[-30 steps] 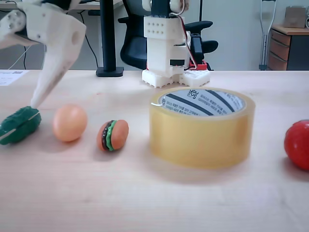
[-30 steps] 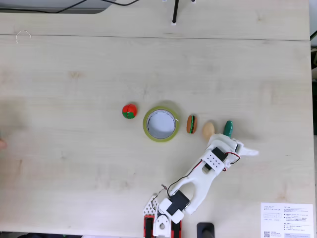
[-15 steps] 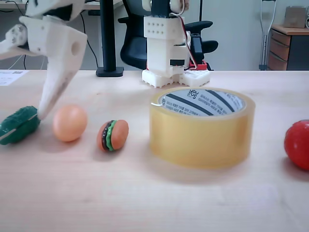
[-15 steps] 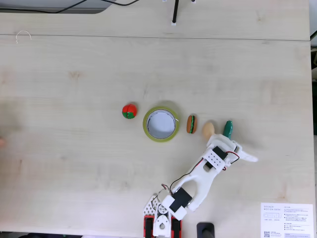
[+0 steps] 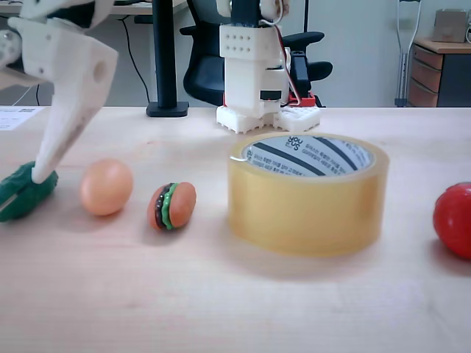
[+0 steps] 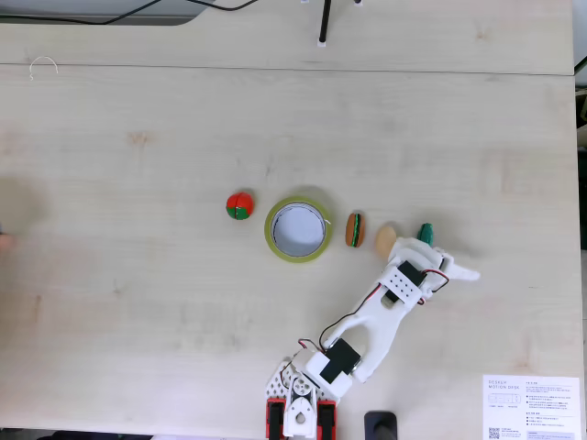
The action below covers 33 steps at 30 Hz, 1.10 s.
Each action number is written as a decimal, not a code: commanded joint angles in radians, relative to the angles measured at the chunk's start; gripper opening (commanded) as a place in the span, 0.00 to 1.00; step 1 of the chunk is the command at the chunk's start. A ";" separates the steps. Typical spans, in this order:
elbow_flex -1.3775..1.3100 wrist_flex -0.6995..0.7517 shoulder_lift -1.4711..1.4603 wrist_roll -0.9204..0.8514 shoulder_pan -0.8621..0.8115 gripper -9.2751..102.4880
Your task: Grasp a cucumber and put it in the hole.
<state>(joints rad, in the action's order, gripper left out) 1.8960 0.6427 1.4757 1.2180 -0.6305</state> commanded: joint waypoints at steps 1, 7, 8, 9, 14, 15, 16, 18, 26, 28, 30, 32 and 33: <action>-0.074 0.020 0.015 -0.005 0.018 0.52; -0.072 0.095 -0.009 -0.011 0.025 0.50; -0.072 0.095 -0.015 -0.011 0.026 0.50; -0.075 0.095 -0.026 -0.011 0.026 0.50; -0.103 0.095 -0.077 -0.005 0.037 0.49; -0.118 0.095 -0.092 -0.005 0.038 0.49; -0.135 0.095 -0.107 -0.005 0.038 0.48; -0.169 0.095 -0.140 -0.005 0.035 0.47; -0.213 0.129 -0.193 -0.003 0.034 0.41; -0.213 0.135 -0.196 -0.003 0.032 0.39; -0.213 0.152 -0.204 -0.003 0.031 0.37; -0.213 0.178 -0.212 -0.003 0.031 0.35; -0.212 0.187 -0.212 -0.002 0.029 0.34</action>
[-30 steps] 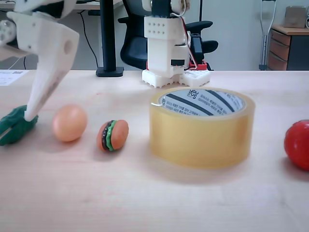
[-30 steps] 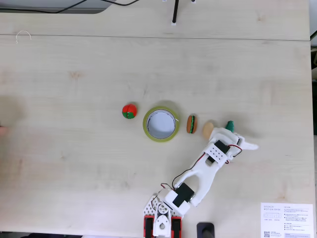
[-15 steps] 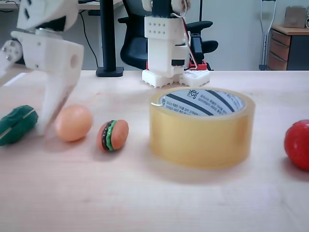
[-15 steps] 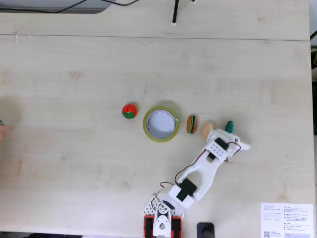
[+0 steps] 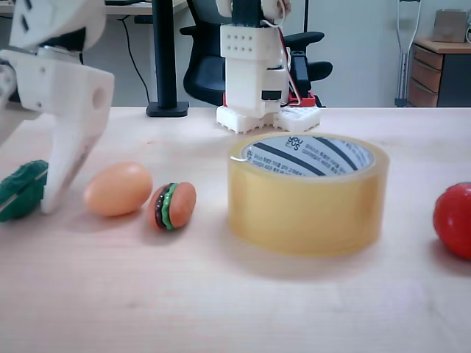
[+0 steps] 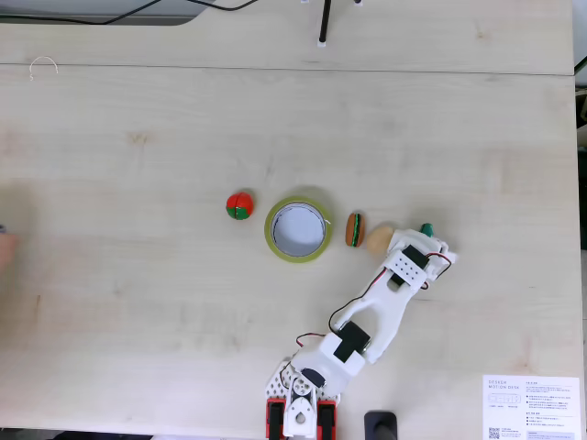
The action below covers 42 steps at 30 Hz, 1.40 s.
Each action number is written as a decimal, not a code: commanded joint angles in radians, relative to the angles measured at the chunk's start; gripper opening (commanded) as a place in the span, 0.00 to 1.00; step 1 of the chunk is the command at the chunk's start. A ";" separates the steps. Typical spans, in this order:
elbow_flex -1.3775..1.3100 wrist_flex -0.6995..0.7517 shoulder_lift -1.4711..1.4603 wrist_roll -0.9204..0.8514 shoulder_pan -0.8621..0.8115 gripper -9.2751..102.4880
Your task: Grasp a cucumber and put it in the hole.
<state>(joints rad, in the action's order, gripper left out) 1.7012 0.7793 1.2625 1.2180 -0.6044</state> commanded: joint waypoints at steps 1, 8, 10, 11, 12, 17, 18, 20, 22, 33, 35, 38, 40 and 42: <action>-0.017 0.060 0.002 0.000 0.003 0.33; -0.017 0.121 0.028 0.002 0.000 0.24; -0.017 0.127 0.034 0.002 0.000 0.21; -0.017 0.129 0.038 0.002 0.000 0.19; -0.018 0.132 0.041 0.002 -0.002 0.18; -0.018 0.143 0.046 -0.002 -0.003 0.13; -0.018 0.144 0.046 -0.002 -0.003 0.12; -0.018 0.146 0.048 -0.002 -0.003 0.11; -0.018 0.146 0.048 0.000 -0.003 0.11; -0.133 0.218 0.109 0.000 -0.012 0.08; -0.172 0.241 0.130 0.000 -0.017 0.08; -0.272 0.319 0.143 0.002 -0.021 0.08; -0.337 0.368 0.150 0.011 -0.021 0.08; -0.405 0.422 0.161 0.029 -0.021 0.08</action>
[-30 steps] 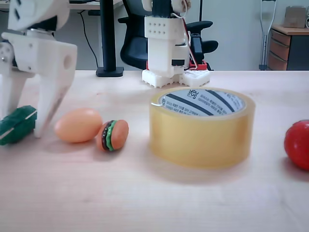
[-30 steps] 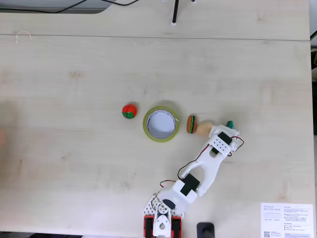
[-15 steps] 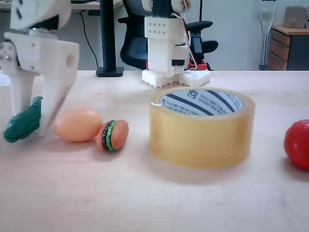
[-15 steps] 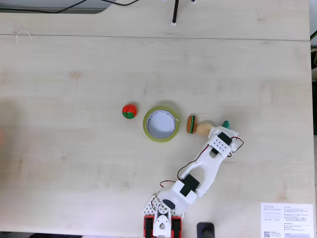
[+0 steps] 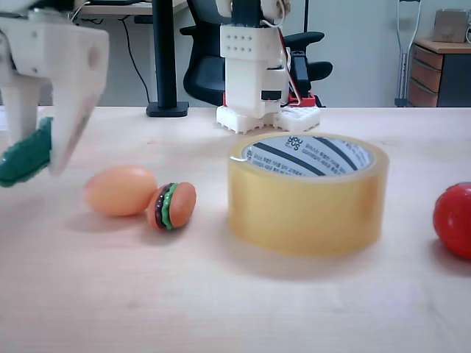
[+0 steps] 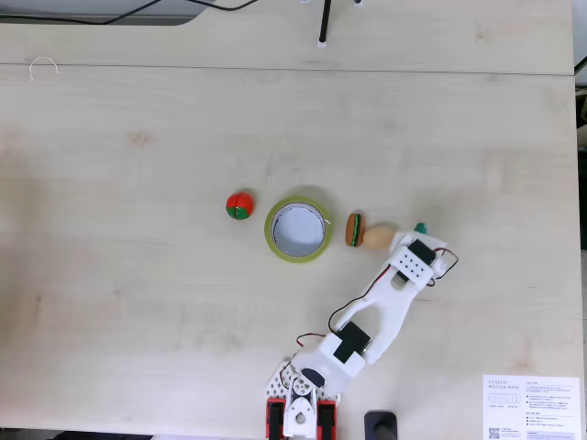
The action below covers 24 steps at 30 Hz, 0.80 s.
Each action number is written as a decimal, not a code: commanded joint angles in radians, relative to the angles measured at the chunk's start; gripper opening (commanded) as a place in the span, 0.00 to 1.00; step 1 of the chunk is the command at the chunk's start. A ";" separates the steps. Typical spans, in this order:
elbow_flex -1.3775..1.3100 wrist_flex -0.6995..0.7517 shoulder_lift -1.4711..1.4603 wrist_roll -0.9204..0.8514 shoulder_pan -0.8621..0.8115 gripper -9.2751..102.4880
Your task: Grasp a cucumber and put it in the hole.
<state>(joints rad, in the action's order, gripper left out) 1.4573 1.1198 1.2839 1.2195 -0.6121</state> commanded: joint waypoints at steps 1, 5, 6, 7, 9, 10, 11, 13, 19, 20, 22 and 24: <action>-0.199 0.110 0.141 0.038 -0.014 0.08; -0.341 0.198 0.153 0.064 -0.011 0.08; -0.371 0.216 0.155 0.064 -0.011 0.08; -0.400 0.232 0.158 0.064 -0.011 0.08; -0.454 0.265 0.164 0.066 -0.011 0.08; -0.476 0.278 0.170 0.067 -0.011 0.08; -0.499 0.291 0.176 0.074 -0.009 0.08; -0.545 0.322 0.184 0.089 -0.005 0.08; -0.586 0.362 0.262 0.135 0.048 0.08; -0.586 0.364 0.284 0.150 0.058 0.08; -0.586 0.377 0.325 0.183 0.083 0.08; -0.586 0.400 0.360 0.213 0.114 0.08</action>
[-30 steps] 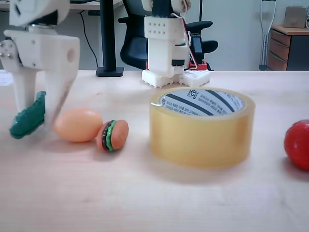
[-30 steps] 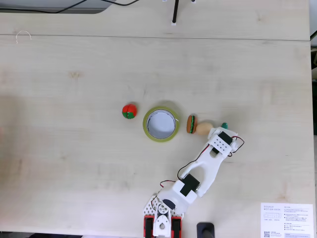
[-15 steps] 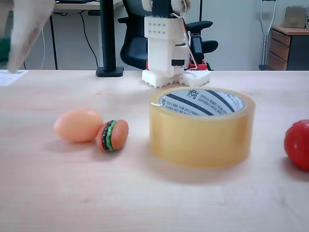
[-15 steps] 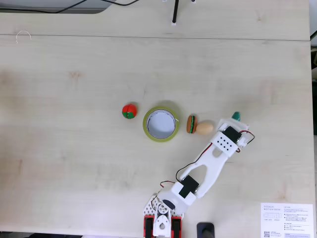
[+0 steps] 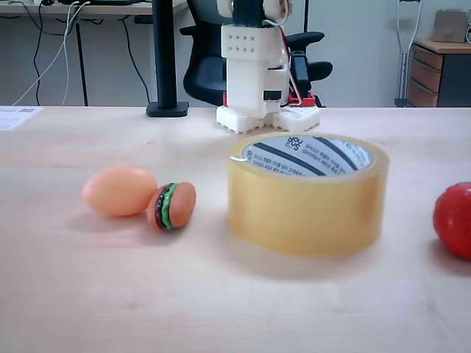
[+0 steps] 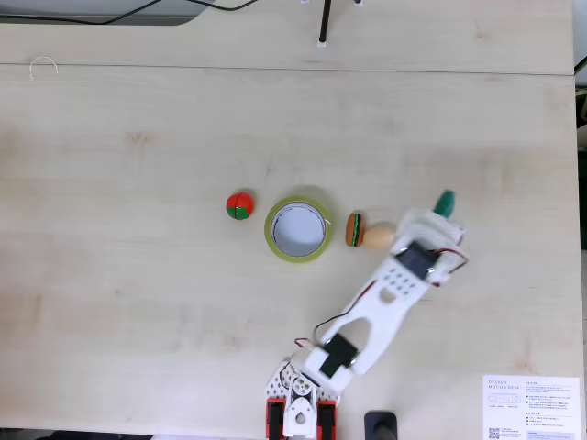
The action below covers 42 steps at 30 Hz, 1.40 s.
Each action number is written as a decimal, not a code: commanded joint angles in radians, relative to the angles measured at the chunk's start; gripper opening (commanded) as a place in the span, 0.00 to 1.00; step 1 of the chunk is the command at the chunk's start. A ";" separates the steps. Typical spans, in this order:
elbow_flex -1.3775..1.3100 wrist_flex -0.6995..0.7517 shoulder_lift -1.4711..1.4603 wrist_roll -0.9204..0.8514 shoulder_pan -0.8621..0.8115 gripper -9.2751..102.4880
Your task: Grasp a cucumber and put it in the hole.
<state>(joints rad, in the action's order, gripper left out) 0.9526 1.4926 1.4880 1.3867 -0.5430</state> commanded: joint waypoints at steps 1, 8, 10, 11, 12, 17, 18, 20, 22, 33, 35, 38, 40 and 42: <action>-0.081 0.038 0.170 0.057 0.058 0.08; -0.077 0.109 0.238 0.160 0.201 0.08; -0.061 0.109 0.255 0.196 0.262 0.08; -0.057 0.109 0.258 0.209 0.295 0.08; -0.051 0.109 0.264 0.221 0.327 0.08; 0.028 0.106 0.311 0.308 0.465 0.08; 0.054 0.103 0.328 0.322 0.483 0.08; 0.132 0.077 0.377 0.341 0.506 0.08; 0.253 0.023 0.454 0.345 0.517 0.08; 0.838 -0.224 0.753 0.345 0.518 0.08; 0.894 -0.265 0.770 0.345 0.518 0.08; 0.983 -0.324 0.811 0.345 0.517 0.08; 1.046 -0.350 0.838 0.341 0.517 0.08; 1.123 -0.391 0.867 0.341 0.515 0.08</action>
<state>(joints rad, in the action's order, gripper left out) 2.0157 1.1796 2.2718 1.4005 -0.0307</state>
